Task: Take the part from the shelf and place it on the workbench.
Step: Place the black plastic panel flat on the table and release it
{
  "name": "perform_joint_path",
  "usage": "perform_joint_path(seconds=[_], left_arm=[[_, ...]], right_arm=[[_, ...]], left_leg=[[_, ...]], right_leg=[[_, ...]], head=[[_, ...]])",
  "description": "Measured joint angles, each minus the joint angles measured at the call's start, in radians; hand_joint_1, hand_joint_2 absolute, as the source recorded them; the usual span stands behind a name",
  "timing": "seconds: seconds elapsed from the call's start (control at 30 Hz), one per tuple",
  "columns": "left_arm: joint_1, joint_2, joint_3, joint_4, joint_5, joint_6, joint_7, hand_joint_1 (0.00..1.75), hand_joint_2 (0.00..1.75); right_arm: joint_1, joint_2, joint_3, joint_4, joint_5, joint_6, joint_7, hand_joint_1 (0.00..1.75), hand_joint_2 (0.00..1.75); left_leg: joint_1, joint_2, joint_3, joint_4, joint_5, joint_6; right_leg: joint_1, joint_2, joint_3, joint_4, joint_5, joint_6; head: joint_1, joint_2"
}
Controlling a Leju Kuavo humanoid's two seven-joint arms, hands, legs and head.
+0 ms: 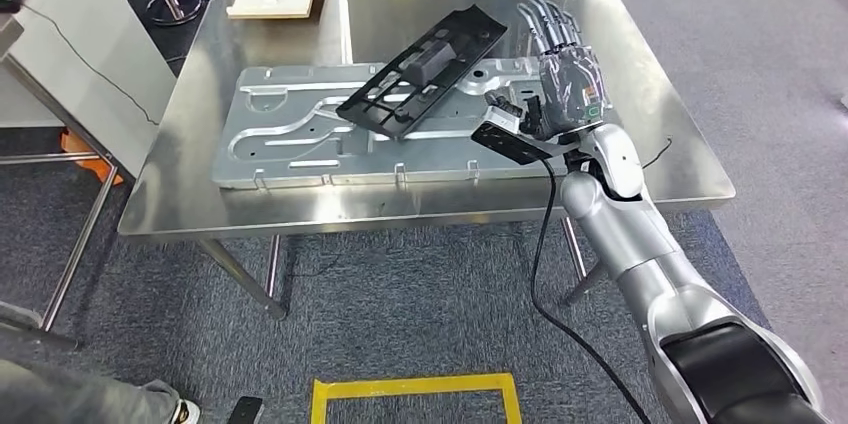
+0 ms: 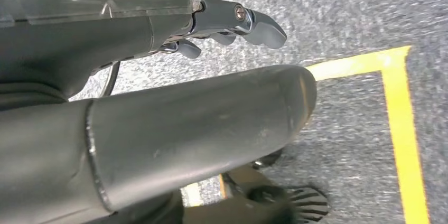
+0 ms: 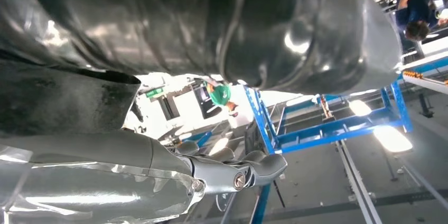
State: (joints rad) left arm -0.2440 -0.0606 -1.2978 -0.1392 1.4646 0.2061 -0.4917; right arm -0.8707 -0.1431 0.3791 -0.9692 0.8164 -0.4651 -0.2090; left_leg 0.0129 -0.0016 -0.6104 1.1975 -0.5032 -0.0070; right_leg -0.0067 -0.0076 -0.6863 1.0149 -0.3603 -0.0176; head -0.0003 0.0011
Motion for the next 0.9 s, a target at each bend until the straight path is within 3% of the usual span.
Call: perform_joint_path(seconds=[0.07, 0.1, 0.17, 0.2, 0.23, 0.27, 0.33, 0.37, 0.4, 0.43, 0.5, 0.57, 0.6, 0.67, 0.73, 0.77, 0.83, 0.87, 0.9], left_arm=[[-0.003, 0.001, 0.0, 0.0, -0.001, 0.002, 0.0, 0.0, 0.0], [-0.004, 0.001, 0.0, 0.0, -0.001, 0.003, -0.001, 0.0, 0.0], [-0.003, 0.001, 0.0, 0.0, -0.002, 0.005, -0.001, 0.0, 0.0], [-0.003, 0.0, 0.0, 0.0, -0.002, 0.006, -0.001, 0.0, 0.0], [-0.003, 0.0, 0.0, 0.0, -0.002, 0.006, -0.001, 0.0, 0.0], [-0.004, 0.0, 0.0, 0.0, -0.002, 0.006, 0.0, 0.0, 0.0], [-0.004, 0.0, 0.0, 0.0, -0.002, 0.007, 0.0, 0.0, 0.0], [-0.003, 0.0, 0.0, 0.0, -0.002, 0.007, 0.0, 0.0, 0.0], [-0.002, 0.0, 0.0, 0.0, -0.002, 0.007, 0.0, 0.0, 0.0], [-0.001, 0.0, 0.0, 0.0, -0.002, 0.007, 0.0, 0.0, 0.0], [0.0, -0.001, 0.0, 0.0, -0.001, 0.007, -0.001, 0.0, 0.0], [-0.001, -0.002, 0.0, 0.0, 0.0, 0.007, -0.003, 0.0, 0.0], [-0.001, -0.003, 0.0, 0.0, 0.001, 0.007, -0.005, 0.0, 0.0], [0.001, -0.003, 0.0, 0.0, 0.006, 0.009, -0.008, 0.0, 0.0], [0.008, -0.001, 0.0, 0.0, 0.015, 0.012, -0.01, 0.0, 0.0], [0.012, 0.0, 0.0, 0.0, 0.02, 0.013, -0.012, 0.0, 0.0], [0.019, 0.002, 0.0, 0.0, 0.031, 0.015, -0.015, 0.0, 0.0], [0.023, 0.003, 0.0, 0.0, 0.035, 0.016, -0.018, 0.0, 0.0], [0.027, 0.004, 0.0, 0.0, 0.04, 0.016, -0.02, 0.0, 0.0]], right_arm=[[0.002, 0.0, -0.01, -0.001, -0.002, -0.006, -0.007, 0.0, 0.0], [0.003, 0.0, -0.014, -0.002, -0.004, -0.008, -0.009, 0.0, 0.0], [0.009, 0.0, -0.019, -0.002, -0.005, -0.011, -0.012, 0.0, 0.0], [0.012, 0.0, -0.02, -0.002, -0.005, -0.012, -0.014, 0.0, 0.0], [0.016, 0.0, -0.022, -0.001, -0.005, -0.013, -0.015, 0.0, 0.0], [0.018, -0.001, -0.025, -0.001, -0.005, -0.014, -0.016, 0.0, 0.0], [0.022, -0.001, -0.03, -0.001, -0.005, -0.015, -0.018, 0.0, 0.0], [0.025, -0.001, -0.032, -0.001, -0.005, -0.015, -0.018, 0.0, 0.0], [0.029, -0.001, -0.034, -0.001, -0.005, -0.016, -0.018, 0.0, 0.0], [0.032, -0.001, -0.035, -0.001, -0.005, -0.016, -0.018, 0.0, 0.0], [0.036, -0.001, -0.037, -0.002, -0.006, -0.021, -0.018, 0.0, 0.0], [0.041, -0.002, -0.045, -0.006, -0.012, -0.038, -0.018, 0.0, 0.0], [0.049, -0.003, -0.054, -0.009, -0.019, -0.055, -0.017, 0.0, 0.0], [0.079, -0.01, -0.082, -0.007, -0.042, -0.101, -0.024, 0.0, 0.0], [0.126, -0.016, -0.121, 0.013, -0.078, -0.153, -0.054, 0.0, 0.0], [0.156, -0.019, -0.147, 0.029, -0.098, -0.178, -0.076, 0.0, 0.0], [0.225, -0.02, -0.216, 0.07, -0.121, -0.207, -0.127, 0.0, 0.0], [0.264, -0.021, -0.258, 0.093, -0.121, -0.213, -0.157, 0.0, 0.0], [0.301, -0.02, -0.305, 0.114, -0.116, -0.214, -0.19, 0.0, 0.0]], left_leg=[[-0.004, -0.001, 0.095, -0.135, -0.015, 0.009], [-0.006, -0.001, 0.116, -0.171, -0.026, 0.014], [-0.008, 0.0, 0.112, -0.187, -0.018, 0.026], [-0.006, 0.003, 0.105, -0.19, -0.007, 0.035], [-0.004, 0.006, 0.095, -0.193, 0.007, 0.044], [-0.003, 0.009, 0.082, -0.195, 0.023, 0.051], [-0.003, 0.011, 0.048, -0.193, 0.051, 0.058], [-0.003, 0.011, 0.029, -0.192, 0.064, 0.057], [-0.003, 0.011, 0.011, -0.19, 0.076, 0.055], [-0.003, 0.011, -0.007, -0.187, 0.088, 0.053], [-0.004, 0.011, -0.038, -0.18, 0.108, 0.047], [-0.005, 0.011, -0.053, -0.176, 0.125, 0.037], [-0.003, 0.011, -0.054, -0.178, 0.133, 0.031], [-0.001, 0.009, -0.055, -0.184, 0.149, 0.018], [0.001, 0.007, -0.066, -0.168, 0.121, 0.009], [0.001, 0.006, -0.078, -0.135, 0.08, 0.005], [0.004, 0.006, -0.108, -0.018, -0.021, -0.001], [0.004, 0.006, -0.118, 0.046, -0.05, -0.004], [0.005, 0.006, -0.119, 0.092, -0.053, -0.006]], right_leg=[[0.002, -0.002, -0.019, 0.007, 0.019, 0.01], [0.003, -0.003, -0.022, 0.006, 0.029, 0.016], [0.003, -0.004, -0.024, -0.001, 0.047, 0.028], [0.001, -0.002, -0.029, 0.004, 0.037, 0.034], [-0.001, 0.0, -0.039, 0.024, 0.006, 0.04], [-0.003, 0.002, -0.053, 0.064, -0.043, 0.045], [-0.007, 0.003, -0.086, 0.191, -0.148, 0.054], [-0.008, 0.003, -0.095, 0.251, -0.17, 0.058], [-0.009, 0.003, -0.091, 0.289, -0.168, 0.06], [-0.009, 0.003, -0.07, 0.295, -0.147, 0.061], [-0.008, 0.004, 0.024, 0.205, -0.109, 0.054], [-0.001, 0.004, 0.128, 0.064, -0.128, 0.041], [0.003, 0.004, 0.157, 0.019, -0.143, 0.035], [0.006, 0.002, 0.167, -0.01, -0.14, 0.024], [0.003, -0.003, 0.157, -0.021, -0.117, 0.01], [0.0, -0.006, 0.147, -0.026, -0.102, 0.003], [0.0, -0.011, 0.118, -0.026, -0.078, -0.003], [0.001, -0.012, 0.101, -0.024, -0.067, -0.002], [0.001, -0.013, 0.084, -0.021, -0.056, 0.0]], head=[[0.0, 0.0], [0.0, 0.0], [0.0, 0.0], [0.0, 0.0], [0.0, 0.0], [0.0, 0.0], [0.0, 0.0], [0.0, 0.0], [0.0, 0.0], [0.0, 0.0], [0.0, 0.0], [0.0, 0.0], [0.0, 0.0], [0.0, 0.0], [0.0, 0.0], [0.0, 0.0], [0.0, 0.0], [0.0, 0.0], [0.0, 0.0]])
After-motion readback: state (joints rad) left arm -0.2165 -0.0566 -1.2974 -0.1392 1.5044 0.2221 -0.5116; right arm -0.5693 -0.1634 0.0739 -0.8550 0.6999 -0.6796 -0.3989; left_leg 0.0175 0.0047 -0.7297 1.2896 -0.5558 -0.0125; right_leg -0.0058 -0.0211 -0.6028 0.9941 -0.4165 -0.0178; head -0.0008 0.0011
